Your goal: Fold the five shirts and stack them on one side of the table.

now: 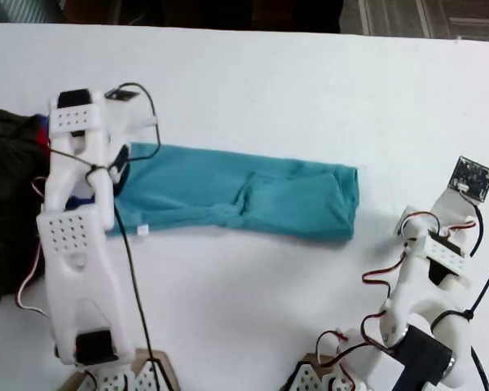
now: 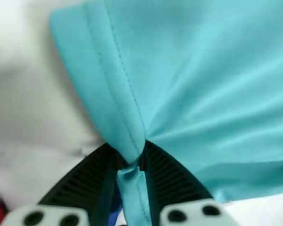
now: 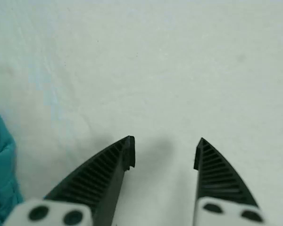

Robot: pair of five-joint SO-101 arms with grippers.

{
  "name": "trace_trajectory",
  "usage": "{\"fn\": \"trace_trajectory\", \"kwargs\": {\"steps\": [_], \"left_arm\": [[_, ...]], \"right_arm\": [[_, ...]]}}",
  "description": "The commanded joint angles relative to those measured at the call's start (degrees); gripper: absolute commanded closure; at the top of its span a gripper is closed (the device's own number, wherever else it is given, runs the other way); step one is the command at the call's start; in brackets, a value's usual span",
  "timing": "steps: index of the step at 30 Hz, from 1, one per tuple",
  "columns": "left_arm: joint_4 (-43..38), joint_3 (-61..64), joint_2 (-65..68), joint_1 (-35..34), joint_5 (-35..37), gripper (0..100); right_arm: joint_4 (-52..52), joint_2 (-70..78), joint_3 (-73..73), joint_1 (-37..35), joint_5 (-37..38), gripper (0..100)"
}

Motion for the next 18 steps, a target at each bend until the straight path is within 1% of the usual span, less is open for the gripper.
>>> {"fn": "trace_trajectory", "kwargs": {"steps": [1,5,9,11,14,18], "left_arm": [[1.1,4.4,-8.5,-0.8,-0.4,97],[1.1,14.1,-20.5,5.3,1.1,97],[0.9,19.7,-33.0,16.3,3.6,97],[0.9,19.7,-37.3,22.4,4.7,97],[0.6,17.7,-39.8,31.2,7.1,97],[-1.1,14.3,-39.2,39.6,11.3,97]], "right_arm": [[0.2,0.0,-2.5,-0.1,0.1,78.6],[0.0,0.1,-2.5,0.0,0.1,78.6],[0.0,0.2,-2.5,0.0,0.1,78.6],[0.0,0.2,-2.5,0.0,0.1,78.6],[0.0,0.2,-2.5,0.0,0.1,78.6],[-0.1,0.0,-2.5,3.0,-0.3,78.6]]}}
